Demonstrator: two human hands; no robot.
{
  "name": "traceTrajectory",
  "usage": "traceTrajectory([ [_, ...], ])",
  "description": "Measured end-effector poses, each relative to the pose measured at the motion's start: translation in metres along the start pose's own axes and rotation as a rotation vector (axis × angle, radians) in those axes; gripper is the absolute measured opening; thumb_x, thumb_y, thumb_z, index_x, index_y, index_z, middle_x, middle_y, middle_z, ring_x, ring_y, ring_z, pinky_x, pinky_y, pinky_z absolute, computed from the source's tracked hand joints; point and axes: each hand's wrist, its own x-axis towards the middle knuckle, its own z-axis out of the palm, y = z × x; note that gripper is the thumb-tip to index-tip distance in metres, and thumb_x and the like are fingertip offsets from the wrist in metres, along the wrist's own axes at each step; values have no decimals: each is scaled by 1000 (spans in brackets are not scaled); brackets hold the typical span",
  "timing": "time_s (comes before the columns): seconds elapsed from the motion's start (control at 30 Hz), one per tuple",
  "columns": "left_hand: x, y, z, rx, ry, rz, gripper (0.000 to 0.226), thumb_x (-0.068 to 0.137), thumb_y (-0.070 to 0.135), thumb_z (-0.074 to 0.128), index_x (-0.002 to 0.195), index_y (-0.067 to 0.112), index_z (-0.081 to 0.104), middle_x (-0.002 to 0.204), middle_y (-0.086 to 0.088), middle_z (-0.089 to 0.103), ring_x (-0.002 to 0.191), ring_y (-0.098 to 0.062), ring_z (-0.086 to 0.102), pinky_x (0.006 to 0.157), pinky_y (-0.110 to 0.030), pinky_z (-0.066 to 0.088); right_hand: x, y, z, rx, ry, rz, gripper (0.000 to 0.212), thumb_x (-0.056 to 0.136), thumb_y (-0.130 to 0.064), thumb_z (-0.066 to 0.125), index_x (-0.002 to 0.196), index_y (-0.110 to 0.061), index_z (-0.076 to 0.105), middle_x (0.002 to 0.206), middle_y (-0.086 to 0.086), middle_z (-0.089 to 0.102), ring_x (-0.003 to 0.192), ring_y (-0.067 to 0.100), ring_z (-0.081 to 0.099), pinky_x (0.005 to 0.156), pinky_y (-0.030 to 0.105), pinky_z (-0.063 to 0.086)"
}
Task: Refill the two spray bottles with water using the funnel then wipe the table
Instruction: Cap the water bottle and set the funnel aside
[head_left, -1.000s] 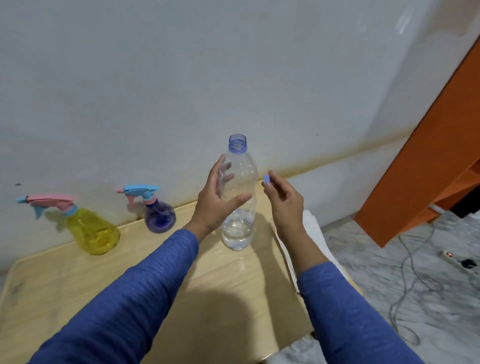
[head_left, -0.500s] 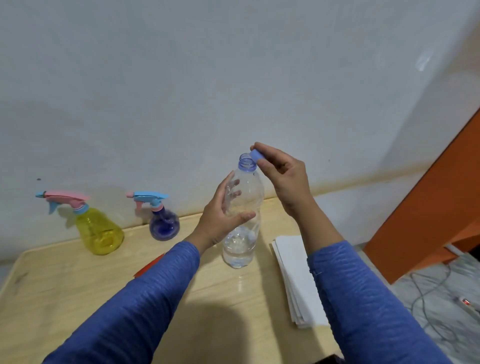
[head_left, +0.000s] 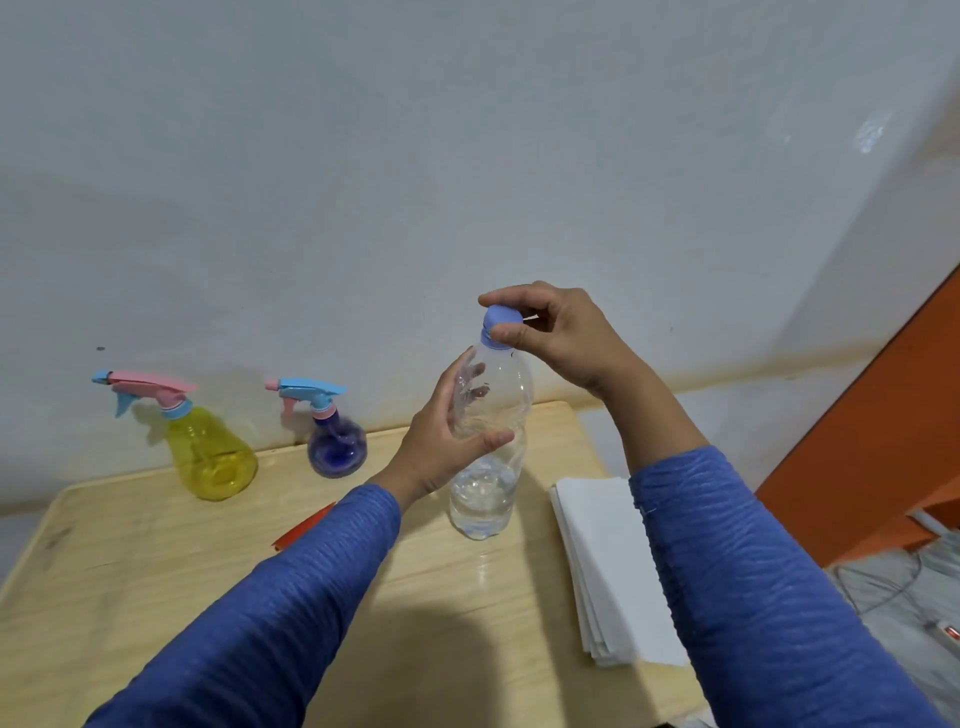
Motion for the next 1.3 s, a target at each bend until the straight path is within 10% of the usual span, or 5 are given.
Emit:
traceTrajectory([
  [0.27,0,-1,2,-4,0,12,99,61,52,79,141,47,21,146,8,37,128,-4,46,108,-38,40,-4,-1,23,-130,218,98,39,68,-37,81,86,-17,53,86,-2,56,70,9,51,64,17,42],
  [0.67,-1,-1,1,-38,27,5,97,60,53,78,138,51,20,145,10,36,128,-6,45,101,-29,42,-19,15,43,541,283,142,32,81,-11,71,106,-22,53,101,-3,62,93,7,58,80,14,47],
  [0.97,-1,0,-1,-20,45,11,91,59,60,77,130,61,21,144,11,38,127,-6,46,106,-38,40,-9,-1,48,342,373,119,15,87,-9,63,100,-12,67,107,-2,68,89,-3,62,82,16,51],
  [1.13,-1,-1,-5,-32,30,5,93,61,52,78,135,54,21,141,13,38,127,-4,46,106,-35,40,-9,0,34,310,39,142,48,93,-15,55,139,-16,41,132,-1,56,111,3,55,94,14,45],
  [1.3,0,-2,1,-45,14,7,99,61,53,78,141,46,20,146,9,35,129,-7,44,100,-28,41,-10,4,36,257,205,155,19,88,-17,63,107,-16,63,111,4,67,96,12,59,87,26,47],
])
